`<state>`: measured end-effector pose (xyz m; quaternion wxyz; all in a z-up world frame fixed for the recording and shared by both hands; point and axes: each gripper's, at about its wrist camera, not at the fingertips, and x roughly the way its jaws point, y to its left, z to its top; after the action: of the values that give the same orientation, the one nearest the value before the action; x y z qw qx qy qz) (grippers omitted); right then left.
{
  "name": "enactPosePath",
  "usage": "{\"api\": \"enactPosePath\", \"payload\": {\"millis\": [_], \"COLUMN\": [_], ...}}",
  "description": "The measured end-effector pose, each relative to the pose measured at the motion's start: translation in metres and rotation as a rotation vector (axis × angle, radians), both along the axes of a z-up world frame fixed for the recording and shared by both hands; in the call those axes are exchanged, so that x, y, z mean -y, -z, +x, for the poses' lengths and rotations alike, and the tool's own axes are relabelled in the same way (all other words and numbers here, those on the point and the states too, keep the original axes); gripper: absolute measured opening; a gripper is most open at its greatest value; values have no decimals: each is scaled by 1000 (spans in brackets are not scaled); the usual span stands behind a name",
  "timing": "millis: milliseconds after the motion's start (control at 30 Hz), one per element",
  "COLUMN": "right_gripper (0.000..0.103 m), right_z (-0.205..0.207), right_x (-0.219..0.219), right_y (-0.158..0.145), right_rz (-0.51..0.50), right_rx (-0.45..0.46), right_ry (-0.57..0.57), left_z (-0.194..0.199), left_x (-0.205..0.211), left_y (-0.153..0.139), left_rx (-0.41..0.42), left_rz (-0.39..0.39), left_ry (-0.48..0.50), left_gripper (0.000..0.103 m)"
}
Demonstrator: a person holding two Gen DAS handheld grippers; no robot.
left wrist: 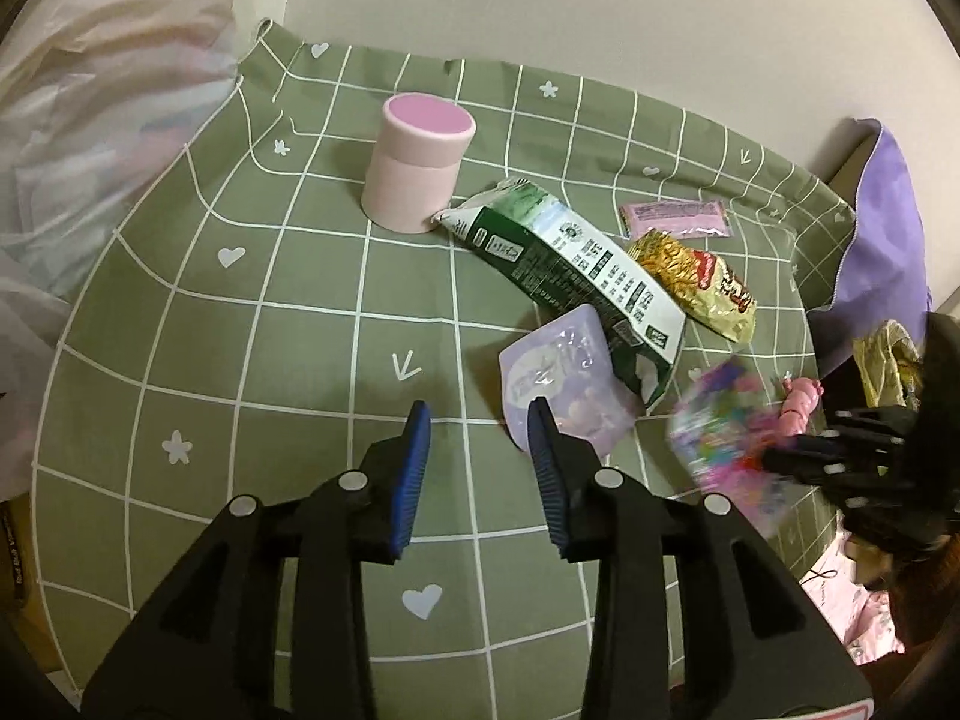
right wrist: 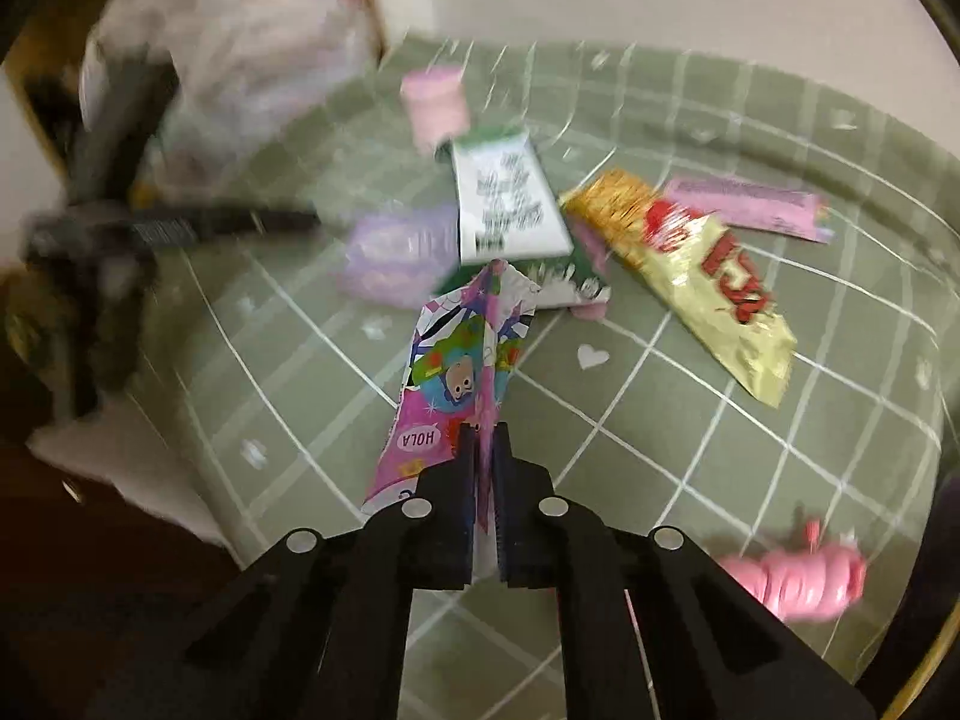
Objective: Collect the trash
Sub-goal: 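Grasp the pink cartoon HOLA packet with the right tool while the left tool grasps the purple translucent packet, then carry both packets over the yellow-lined bin and open both tools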
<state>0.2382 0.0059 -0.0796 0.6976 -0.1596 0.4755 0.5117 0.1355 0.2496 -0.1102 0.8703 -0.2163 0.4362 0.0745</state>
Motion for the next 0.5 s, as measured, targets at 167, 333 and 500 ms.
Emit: {"api": "enactPosePath", "payload": {"millis": [167, 333, 500], "right_gripper": [7, 7, 7], "right_z": [2, -8, -13], "right_x": [36, 53, 73], "right_y": [-27, -32, -42], "right_rz": [88, 64, 68], "right_rx": [4, 41, 67], "right_ry": [196, 271, 320], "left_z": [19, 46, 55], "left_x": [8, 19, 27], "left_y": [7, 14, 12], "left_rx": [-4, -44, -56], "left_rz": [26, 106, 98], "left_ry": [67, 119, 151], "left_gripper": [32, 31, 3]}}
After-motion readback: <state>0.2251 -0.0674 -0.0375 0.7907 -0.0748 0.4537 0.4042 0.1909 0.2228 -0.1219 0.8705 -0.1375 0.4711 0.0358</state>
